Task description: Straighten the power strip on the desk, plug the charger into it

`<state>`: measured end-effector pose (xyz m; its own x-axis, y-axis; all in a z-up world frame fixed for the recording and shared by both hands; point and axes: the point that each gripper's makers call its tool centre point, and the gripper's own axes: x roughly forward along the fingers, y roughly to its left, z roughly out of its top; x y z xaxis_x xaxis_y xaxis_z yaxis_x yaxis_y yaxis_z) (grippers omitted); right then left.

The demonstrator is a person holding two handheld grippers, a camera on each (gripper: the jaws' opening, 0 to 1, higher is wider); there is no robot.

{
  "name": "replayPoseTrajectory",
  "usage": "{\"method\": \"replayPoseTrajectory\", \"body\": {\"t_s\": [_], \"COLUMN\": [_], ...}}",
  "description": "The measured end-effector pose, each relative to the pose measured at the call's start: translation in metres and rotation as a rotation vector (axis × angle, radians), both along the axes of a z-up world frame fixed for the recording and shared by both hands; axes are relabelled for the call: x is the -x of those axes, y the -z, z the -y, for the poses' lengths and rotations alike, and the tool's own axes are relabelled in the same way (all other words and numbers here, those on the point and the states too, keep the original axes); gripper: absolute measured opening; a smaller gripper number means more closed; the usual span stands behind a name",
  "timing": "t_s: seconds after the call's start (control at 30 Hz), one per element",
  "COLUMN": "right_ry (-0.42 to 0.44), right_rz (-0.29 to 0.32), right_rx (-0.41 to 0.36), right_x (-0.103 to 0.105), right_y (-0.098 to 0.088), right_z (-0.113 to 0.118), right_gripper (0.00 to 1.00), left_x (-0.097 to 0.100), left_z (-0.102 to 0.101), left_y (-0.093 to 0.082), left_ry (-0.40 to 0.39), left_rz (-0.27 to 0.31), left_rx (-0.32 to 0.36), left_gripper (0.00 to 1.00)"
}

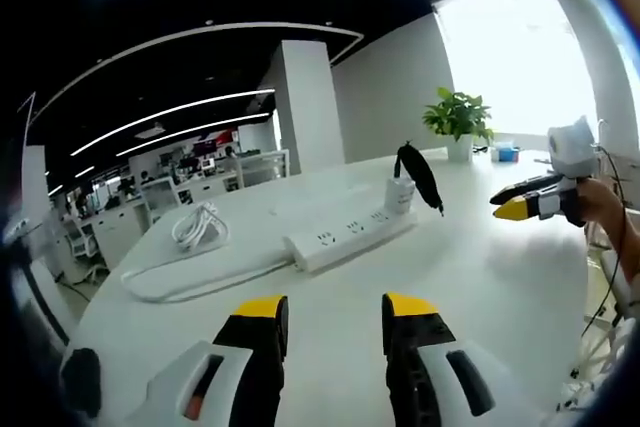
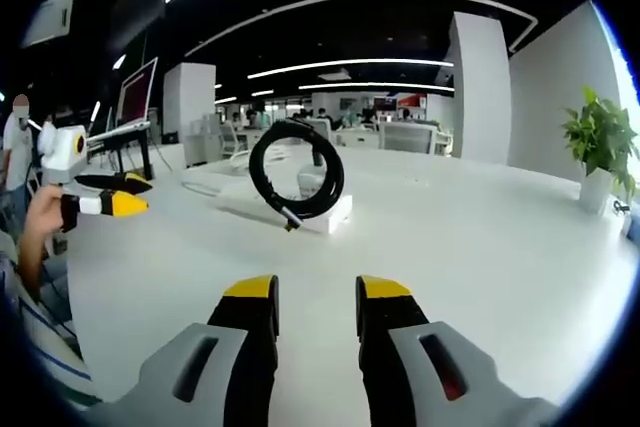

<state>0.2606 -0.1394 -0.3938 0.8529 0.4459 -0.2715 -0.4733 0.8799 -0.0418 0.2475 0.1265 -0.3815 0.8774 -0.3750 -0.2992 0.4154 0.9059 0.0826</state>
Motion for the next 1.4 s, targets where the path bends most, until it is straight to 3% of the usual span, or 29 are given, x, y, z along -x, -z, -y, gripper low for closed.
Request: {"method": "replayPoseTrajectory", "body": {"t_s": [0.4,0.73,1.2,1.4], "right_ry": [0.020,0.019,0.078,0.118], "right_rz": [0.013,0.079,0.103,0.125], "right_rx": [-0.008,-0.021,-0.066,-0.031], "right_x": [0.018,0.037,0.046,0.048], "right_y": [-0.002,-0.019,-0.025,-0.029], "right_z": [-0.001,-0.008,0.002,0.008], "right_gripper": [0.32,0.35,0.36,0.36], "left_x": [0.026,0.045,0.065,0.071], "left_z": [-0.010,-0.019,-0.021,-0.019], "left_y": [-0.007,-0.004,-0.011,-0.015], "left_ry": [-0.055,-0.107,-0.131,-0.124], "left_rz": [0.035,0.054,0.080,0.095], "left_rx": [0.007,0.008,-0.014,-0.024], "left_gripper": [0.39,0.39,0.40,0.40]}}
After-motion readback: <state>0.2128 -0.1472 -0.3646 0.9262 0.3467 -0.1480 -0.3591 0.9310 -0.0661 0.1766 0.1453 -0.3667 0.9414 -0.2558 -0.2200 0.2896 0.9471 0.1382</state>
